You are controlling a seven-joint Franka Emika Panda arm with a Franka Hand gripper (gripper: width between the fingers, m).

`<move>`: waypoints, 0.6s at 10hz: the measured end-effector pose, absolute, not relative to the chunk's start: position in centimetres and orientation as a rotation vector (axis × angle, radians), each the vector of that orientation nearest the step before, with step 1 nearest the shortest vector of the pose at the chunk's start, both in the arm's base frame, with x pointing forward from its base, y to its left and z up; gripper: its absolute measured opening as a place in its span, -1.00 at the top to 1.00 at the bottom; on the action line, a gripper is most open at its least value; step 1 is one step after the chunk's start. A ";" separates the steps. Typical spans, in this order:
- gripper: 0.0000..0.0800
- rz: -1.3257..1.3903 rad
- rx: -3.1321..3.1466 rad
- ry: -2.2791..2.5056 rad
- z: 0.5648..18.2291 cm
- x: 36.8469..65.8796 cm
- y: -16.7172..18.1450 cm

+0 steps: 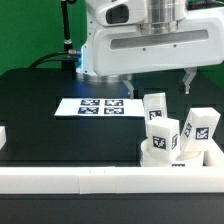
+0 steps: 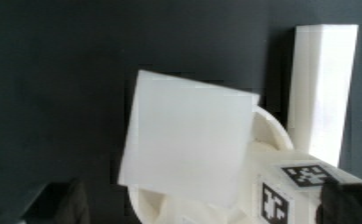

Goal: Assemble stool

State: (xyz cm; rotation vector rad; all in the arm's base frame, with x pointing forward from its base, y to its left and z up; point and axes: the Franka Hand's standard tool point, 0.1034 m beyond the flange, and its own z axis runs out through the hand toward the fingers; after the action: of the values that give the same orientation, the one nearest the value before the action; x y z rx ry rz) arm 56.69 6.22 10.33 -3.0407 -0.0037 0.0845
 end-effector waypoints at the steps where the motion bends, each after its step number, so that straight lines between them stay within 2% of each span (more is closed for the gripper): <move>1: -0.62 0.101 -3.035 0.035 9.7 56.4 5.6; 2: -0.62 0.121 -3.016 0.137 9.1 56.1 5.4; 6: -0.62 0.119 -3.020 0.154 8.3 56.1 6.0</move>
Offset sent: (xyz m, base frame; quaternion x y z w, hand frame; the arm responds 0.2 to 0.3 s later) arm 0.0074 0.0025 -0.0127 0.0165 0.0116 0.0295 0.9994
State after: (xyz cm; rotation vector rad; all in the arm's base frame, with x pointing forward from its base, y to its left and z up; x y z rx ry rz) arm 56.12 5.99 8.35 -3.0198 0.1543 0.1186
